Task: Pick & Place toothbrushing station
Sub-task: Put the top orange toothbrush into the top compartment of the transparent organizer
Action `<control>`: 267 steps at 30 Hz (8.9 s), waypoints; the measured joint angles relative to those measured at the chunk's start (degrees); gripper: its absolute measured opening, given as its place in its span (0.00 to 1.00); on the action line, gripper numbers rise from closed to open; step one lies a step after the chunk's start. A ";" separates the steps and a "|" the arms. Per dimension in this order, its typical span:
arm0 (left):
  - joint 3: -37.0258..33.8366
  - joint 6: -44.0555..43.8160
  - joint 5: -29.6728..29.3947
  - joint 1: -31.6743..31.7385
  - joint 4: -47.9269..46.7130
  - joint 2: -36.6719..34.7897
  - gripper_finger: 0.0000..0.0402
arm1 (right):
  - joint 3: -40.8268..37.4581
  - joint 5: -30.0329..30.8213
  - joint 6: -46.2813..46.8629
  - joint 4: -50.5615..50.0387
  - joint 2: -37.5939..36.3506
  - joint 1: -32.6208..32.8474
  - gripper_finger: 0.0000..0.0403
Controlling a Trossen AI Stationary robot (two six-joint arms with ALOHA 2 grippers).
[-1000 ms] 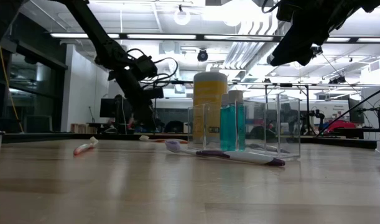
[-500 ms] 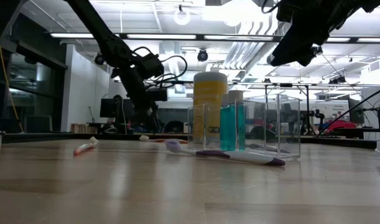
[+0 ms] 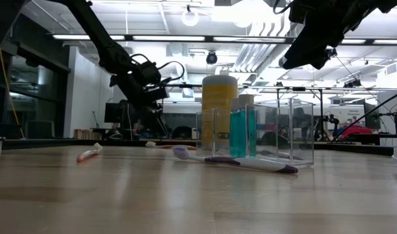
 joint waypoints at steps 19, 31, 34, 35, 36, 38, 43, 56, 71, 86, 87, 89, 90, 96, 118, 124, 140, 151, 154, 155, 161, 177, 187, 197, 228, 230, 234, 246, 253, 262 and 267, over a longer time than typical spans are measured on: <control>-0.02 -6.09 -3.61 -1.17 0.24 0.13 0.21 | 0.00 -0.06 1.11 0.00 0.00 0.02 0.36; -0.02 -18.97 -9.51 -1.09 0.69 0.13 0.21 | 0.00 -0.06 1.07 0.00 0.00 0.02 0.36; -0.02 -18.23 -7.09 -0.73 0.30 0.13 0.21 | 0.00 -0.06 1.05 -0.02 0.02 0.00 0.36; -0.02 -18.20 -6.85 -0.58 0.33 0.13 0.21 | 0.00 -0.06 1.05 -0.02 0.00 0.00 0.36; -0.02 -18.22 -6.74 -0.53 0.17 0.13 0.21 | 0.00 -0.06 1.05 0.00 0.00 0.00 0.36; -0.02 -18.93 -6.75 -0.22 -0.16 0.13 0.21 | 0.00 -0.06 1.03 -0.01 0.00 0.01 0.36; -0.02 -19.93 -7.06 0.52 -1.20 0.15 0.25 | 0.00 0.02 0.85 -0.01 0.00 0.01 0.36; -0.02 -12.69 2.08 0.58 -2.45 0.15 0.42 | 0.00 0.09 0.83 0.00 0.00 0.00 0.36; -0.01 -9.00 -0.51 1.03 -1.59 3.20 0.42 | 0.00 0.11 0.83 0.00 0.00 0.02 0.36; 0.03 -7.27 -6.16 1.07 4.46 5.31 0.42 | 0.00 0.13 1.13 0.02 0.02 0.00 0.36; 0.05 -6.90 -6.18 1.07 5.00 5.33 0.42 | 0.00 0.13 1.15 0.02 0.02 0.00 0.36; 0.09 -5.78 -6.16 1.05 5.69 5.33 0.42 | 0.00 0.13 1.16 0.02 0.02 0.00 0.36; 0.09 -5.46 -6.16 0.92 5.92 5.33 0.42 | 0.00 0.13 1.18 0.02 0.02 0.00 0.36; 1.39 -4.07 -6.04 1.03 6.02 5.33 0.42 | 0.00 0.13 1.27 0.02 0.01 0.00 0.36; 13.13 -0.58 -2.19 1.32 -10.41 13.95 0.41 | 0.02 0.11 2.99 1.36 0.02 0.00 0.36; 15.47 -2.61 -5.63 0.89 -16.17 13.89 0.31 | 0.02 0.09 2.85 1.33 0.02 0.00 0.36; 15.37 -4.41 -8.22 0.00 -17.83 13.79 0.03 | 0.02 -0.06 2.36 1.30 0.02 0.01 0.36; 15.35 -2.65 -8.95 0.14 -18.79 13.83 0.02 | 0.02 -0.11 2.43 1.29 0.02 0.02 0.36; 15.35 -1.87 -9.25 0.24 -19.76 13.82 0.02 | 0.02 -0.11 2.45 1.29 0.02 0.00 0.36; 15.35 -1.81 -9.45 0.24 -20.06 13.81 0.02 | 0.02 -0.11 2.45 1.29 0.02 0.00 0.36; 15.32 -1.62 -10.62 0.17 -20.26 13.81 0.07 | 0.02 -0.11 2.56 1.29 0.02 0.01 0.36; 15.35 -1.44 -12.24 0.33 -24.34 13.31 0.12 | 0.02 -0.13 2.78 1.28 0.02 0.00 0.36; 15.04 -3.61 -11.21 0.39 -23.22 11.05 0.13 | 0.02 -0.13 2.75 1.27 0.02 0.01 0.36; 15.06 -4.00 -10.86 -0.15 -23.02 10.97 0.13 | 0.02 -0.13 2.75 1.27 0.02 0.00 0.36; 15.21 -8.74 -13.14 -1.51 -22.85 10.75 0.13 | 0.02 -0.13 2.75 1.27 0.00 0.01 0.36; 15.21 -8.74 -13.20 -1.53 -22.91 10.75 0.13 | 0.02 -0.34 2.75 1.27 0.00 0.00 0.36; 15.26 -8.99 -13.63 -1.82 -23.08 10.73 0.16 | 0.02 -0.51 2.75 1.27 0.00 0.01 0.36; 15.26 -7.72 -14.43 -3.90 -23.04 10.68 0.18 | 0.02 -0.54 2.75 1.27 0.00 0.02 0.36; 15.26 -10.67 -15.19 -4.48 -23.06 10.68 0.15 | 0.02 -1.72 2.75 1.27 0.00 0.02 0.36; 15.26 -10.66 -15.34 -4.50 -22.38 10.68 0.13 | 0.02 -1.69 2.75 1.27 0.00 0.02 0.36; 15.26 -10.67 -15.29 -4.32 -21.97 10.68 0.15 | 0.02 -1.64 2.76 1.27 0.00 0.02 0.36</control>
